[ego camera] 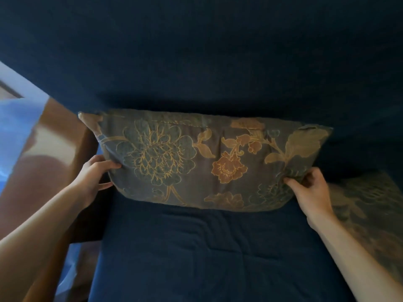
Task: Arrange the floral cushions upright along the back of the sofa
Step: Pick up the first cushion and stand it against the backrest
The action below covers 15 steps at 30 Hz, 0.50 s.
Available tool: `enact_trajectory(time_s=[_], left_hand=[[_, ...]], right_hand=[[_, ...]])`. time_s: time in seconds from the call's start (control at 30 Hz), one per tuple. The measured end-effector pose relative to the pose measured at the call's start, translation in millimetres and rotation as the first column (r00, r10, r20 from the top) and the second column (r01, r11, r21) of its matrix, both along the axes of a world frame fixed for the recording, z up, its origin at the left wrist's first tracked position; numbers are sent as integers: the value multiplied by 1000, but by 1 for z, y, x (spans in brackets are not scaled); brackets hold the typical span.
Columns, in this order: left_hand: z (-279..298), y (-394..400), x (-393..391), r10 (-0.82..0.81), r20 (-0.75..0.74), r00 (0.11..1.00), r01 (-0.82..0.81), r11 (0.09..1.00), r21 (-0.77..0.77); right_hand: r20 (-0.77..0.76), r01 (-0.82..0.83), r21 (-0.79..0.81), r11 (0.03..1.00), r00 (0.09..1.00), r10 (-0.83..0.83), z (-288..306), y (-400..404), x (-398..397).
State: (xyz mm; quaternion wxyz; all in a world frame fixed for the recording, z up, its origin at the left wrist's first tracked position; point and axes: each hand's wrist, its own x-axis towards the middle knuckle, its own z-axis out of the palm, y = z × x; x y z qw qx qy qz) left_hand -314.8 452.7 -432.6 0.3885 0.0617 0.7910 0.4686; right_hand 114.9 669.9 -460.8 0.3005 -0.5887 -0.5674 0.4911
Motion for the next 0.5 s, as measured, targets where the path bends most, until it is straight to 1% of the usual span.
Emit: enact_trajectory(time_s=[0.3,0.5], left_hand=[[-43,18,-35,46,51,998,-47,999,20],[-74,20,-42,73,71,995,-72,997,-11]], right_hand=[[21,-28,17,999,999,28,-36,19,-32],[91,-61,-20,998,994,62,-57,25,-39]])
